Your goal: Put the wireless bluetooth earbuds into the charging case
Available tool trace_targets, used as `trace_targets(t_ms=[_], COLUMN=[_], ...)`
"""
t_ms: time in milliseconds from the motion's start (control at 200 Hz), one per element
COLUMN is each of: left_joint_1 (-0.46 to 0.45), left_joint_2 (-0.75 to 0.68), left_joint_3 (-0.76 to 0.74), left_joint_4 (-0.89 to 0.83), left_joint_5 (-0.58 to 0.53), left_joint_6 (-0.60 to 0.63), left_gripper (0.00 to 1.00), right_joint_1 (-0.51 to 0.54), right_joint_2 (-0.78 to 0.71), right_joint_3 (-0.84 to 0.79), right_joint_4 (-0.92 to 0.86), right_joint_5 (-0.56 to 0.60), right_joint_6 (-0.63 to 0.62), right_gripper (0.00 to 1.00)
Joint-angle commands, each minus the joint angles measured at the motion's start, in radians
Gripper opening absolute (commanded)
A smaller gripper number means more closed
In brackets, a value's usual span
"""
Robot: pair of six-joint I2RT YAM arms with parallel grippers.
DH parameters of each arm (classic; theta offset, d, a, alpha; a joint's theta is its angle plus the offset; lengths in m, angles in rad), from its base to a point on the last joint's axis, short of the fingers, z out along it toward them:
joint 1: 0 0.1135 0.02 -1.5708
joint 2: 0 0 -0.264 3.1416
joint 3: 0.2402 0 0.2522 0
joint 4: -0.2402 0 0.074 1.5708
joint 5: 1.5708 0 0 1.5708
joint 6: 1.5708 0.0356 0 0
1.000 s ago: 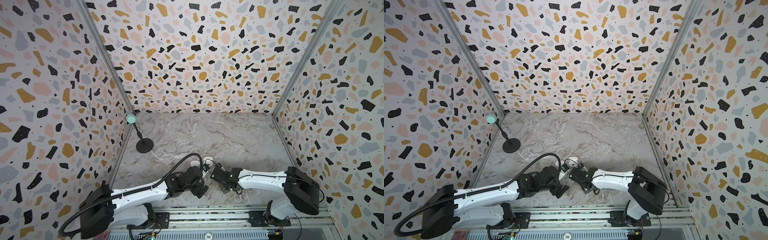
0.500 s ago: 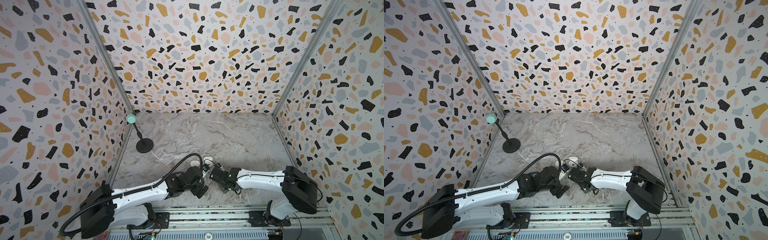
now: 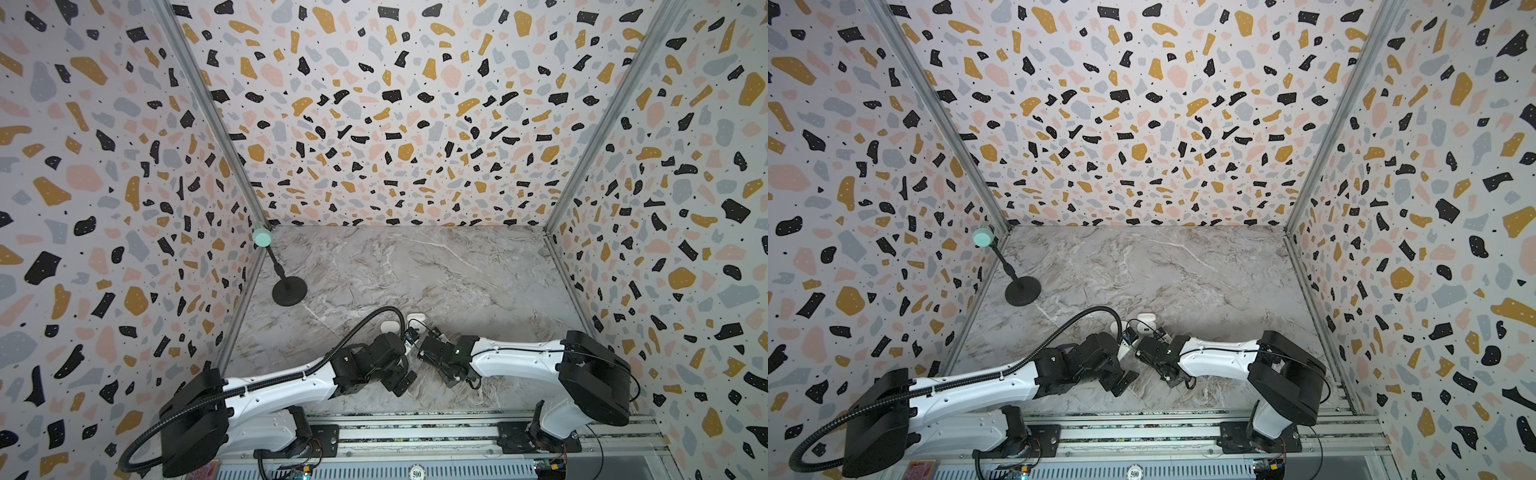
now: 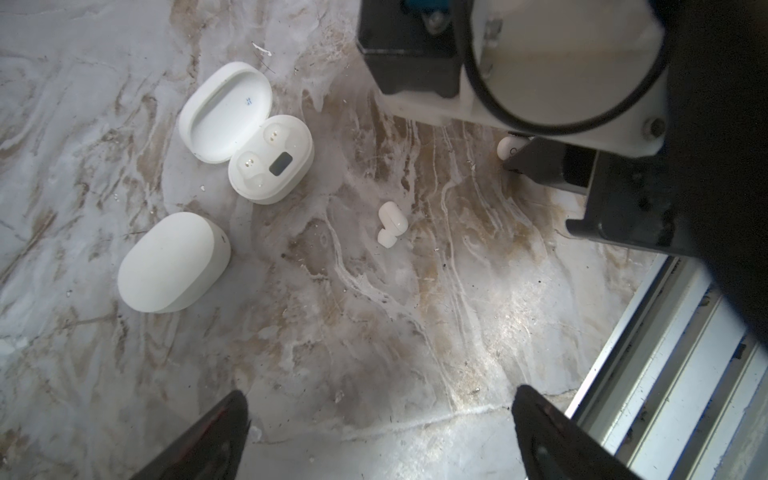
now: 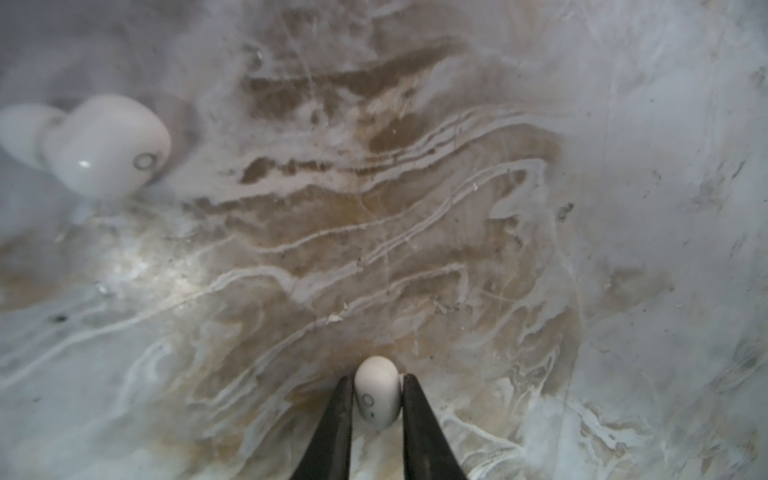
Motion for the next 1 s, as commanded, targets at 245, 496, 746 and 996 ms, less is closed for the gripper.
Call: trace_targets(t_ms=[245,496,746,996], left_joint_1=[-0.009,-0.009,-0.008,-0.008], left_joint_2=[-0.010,-0.010,-0.012,-0.011], left_joint_3=[0.032,0.032,0.033,0.032], left_joint_4=[-0.006,-0.006,-0.006,-0.006], left_joint_5=[-0.013,-0.014,-0.014,-0.014], left_joint_6=[0.006,0.006,0.006,0.006], left_gripper=[1.00,1.00,1.00,1.00], right_joint_1=[0.003,-0.008,-0.033,-0.058], right_joint_2=[0.034,0.047,0.030,0.027], right_joint_3=[0.049,0.054,0.044,0.034], right_joint_4=[-0.058,-0.051,-0.024,-0.004], right_joint_5=[0.053,0.058,0.033,0.013], right_joint_6=[0.003,-0.005,-0.023,-0.037], right_gripper=[0.24,0.25,0.22,0.26])
